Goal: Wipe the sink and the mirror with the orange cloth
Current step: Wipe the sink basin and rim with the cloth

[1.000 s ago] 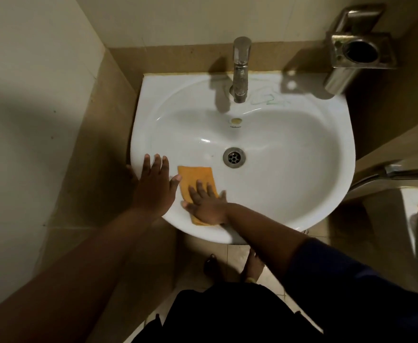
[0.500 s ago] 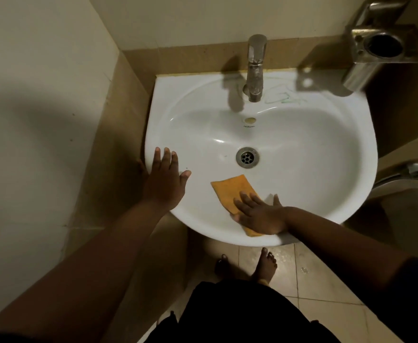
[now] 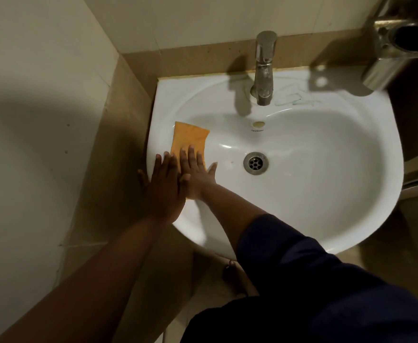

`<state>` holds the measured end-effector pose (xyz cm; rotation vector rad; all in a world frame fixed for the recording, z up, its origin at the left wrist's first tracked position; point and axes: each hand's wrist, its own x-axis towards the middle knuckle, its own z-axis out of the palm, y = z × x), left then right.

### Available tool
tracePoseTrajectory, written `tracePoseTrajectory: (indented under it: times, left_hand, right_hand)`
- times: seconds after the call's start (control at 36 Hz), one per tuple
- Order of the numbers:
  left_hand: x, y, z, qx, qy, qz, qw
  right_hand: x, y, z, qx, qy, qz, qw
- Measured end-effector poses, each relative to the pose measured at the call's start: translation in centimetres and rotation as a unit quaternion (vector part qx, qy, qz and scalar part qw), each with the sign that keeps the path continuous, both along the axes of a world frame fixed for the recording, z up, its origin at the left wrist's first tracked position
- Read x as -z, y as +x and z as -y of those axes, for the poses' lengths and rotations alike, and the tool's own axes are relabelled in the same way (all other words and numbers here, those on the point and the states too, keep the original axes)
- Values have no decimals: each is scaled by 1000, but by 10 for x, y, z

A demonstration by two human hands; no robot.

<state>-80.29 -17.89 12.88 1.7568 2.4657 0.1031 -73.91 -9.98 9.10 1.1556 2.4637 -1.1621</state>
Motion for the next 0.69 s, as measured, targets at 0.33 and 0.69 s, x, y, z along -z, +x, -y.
tracePoseTrajectory:
  times: [0.33,0.69]
  left_hand:
    - [-6,-5,-12,-20,-57,-40,997]
    - [6,-16,-37,10,1,-53,999]
  right_hand:
    - [-4,81,19,-95,-29,117,988]
    - [22,57,0,8,7,98,995]
